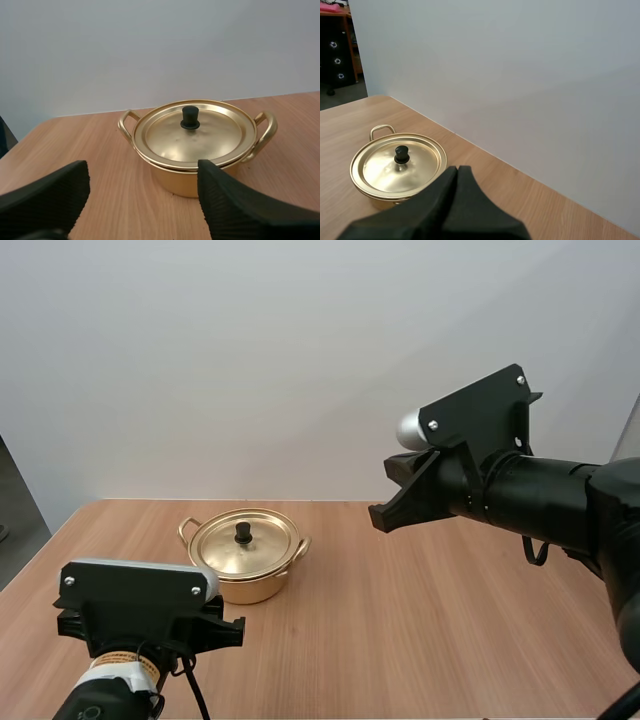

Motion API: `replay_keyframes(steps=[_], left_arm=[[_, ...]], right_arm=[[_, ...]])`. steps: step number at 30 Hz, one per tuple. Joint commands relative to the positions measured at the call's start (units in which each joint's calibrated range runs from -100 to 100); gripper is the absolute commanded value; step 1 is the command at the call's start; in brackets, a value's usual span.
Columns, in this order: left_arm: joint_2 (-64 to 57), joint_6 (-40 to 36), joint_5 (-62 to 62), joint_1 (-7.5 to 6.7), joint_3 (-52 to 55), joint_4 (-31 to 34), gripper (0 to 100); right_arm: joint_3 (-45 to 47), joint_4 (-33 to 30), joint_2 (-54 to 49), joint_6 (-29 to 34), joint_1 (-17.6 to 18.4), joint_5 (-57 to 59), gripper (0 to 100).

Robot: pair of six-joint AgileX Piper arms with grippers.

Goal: Open the pot, put the car inside, and close it

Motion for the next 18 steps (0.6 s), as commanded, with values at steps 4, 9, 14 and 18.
replay_keyframes(steps=[4, 9, 14, 18], left_arm=[[0.0, -0.6, -1.3, 0.32, 0.0, -2.1, 100], [0.0, -0.6, -1.3, 2.65, 0.0, -1.9, 100], [0.0, 0.1, -1.1, 4.87, 0.0, -1.1, 100], [0.0, 0.1, -1.3, 4.95, 0.0, -1.1, 100]], right_arm=[[0.0, -0.9, -0.1, 1.3, 0.0, -0.3, 0], [0.0, -1.2, -0.1, 1.8, 0.0, -2.4, 0], [0.0, -1.9, -0.1, 6.7, 0.0, -4.1, 0], [0.0, -3.4, -0.1, 13.5, 0.0, -4.1, 0]])
